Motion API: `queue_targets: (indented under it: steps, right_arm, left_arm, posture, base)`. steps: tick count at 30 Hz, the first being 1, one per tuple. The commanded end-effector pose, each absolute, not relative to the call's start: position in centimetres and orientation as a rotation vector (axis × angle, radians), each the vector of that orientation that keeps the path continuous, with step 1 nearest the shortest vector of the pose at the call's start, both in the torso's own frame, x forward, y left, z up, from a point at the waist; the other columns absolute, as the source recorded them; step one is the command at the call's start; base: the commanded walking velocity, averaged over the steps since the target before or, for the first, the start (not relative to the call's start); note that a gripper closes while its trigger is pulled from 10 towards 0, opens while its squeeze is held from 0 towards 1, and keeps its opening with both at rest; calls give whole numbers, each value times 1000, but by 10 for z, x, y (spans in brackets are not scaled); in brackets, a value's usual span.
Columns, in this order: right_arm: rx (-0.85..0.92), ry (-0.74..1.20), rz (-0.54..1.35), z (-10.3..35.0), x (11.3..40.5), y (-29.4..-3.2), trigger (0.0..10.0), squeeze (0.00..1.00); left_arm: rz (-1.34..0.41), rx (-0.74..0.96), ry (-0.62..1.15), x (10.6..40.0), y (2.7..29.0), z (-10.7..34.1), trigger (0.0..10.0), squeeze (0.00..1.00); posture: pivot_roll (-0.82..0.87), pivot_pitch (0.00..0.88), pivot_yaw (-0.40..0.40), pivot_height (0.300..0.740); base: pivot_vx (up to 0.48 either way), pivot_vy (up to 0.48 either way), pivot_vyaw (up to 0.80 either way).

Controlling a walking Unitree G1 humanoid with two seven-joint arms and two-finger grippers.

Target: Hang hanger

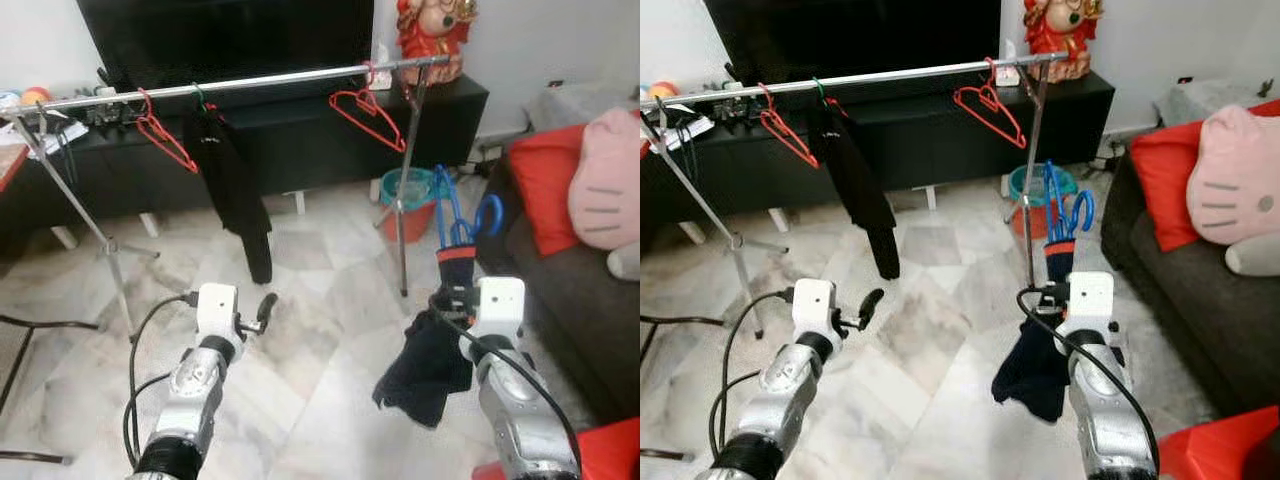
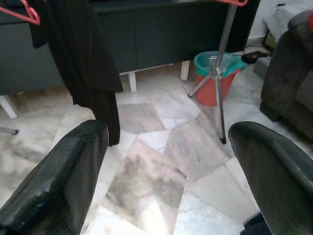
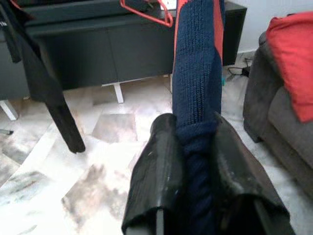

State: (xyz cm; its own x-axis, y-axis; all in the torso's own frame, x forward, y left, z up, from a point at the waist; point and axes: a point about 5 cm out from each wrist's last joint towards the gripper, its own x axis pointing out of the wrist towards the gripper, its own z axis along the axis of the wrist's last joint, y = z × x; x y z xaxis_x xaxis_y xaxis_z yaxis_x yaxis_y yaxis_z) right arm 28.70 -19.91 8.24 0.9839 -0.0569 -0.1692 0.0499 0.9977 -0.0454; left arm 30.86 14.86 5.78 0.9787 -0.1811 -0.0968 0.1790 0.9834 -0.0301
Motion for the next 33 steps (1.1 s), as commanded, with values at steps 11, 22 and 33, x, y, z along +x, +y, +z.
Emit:
queue_targets:
  steps: [11,22,33]
  right_arm:
    - [-39,129,-48,90,291,-195,10000,0]
    - [-35,131,-47,89,292,-193,10000,0]
    - [-31,132,-45,89,292,-192,10000,0]
  left_arm:
    - [-190,-6,103,309,152,61,10000,0]
    - [-193,-7,102,309,153,62,10000,0]
    - [-200,-9,101,310,153,64,10000,0]
  posture:
    - [-263,0,76,740]
    - [-259,0,80,740]
    - [-257,0,86,740]
  base:
    - [0,0,0]
    - [0,0,0]
    - [0,0,0]
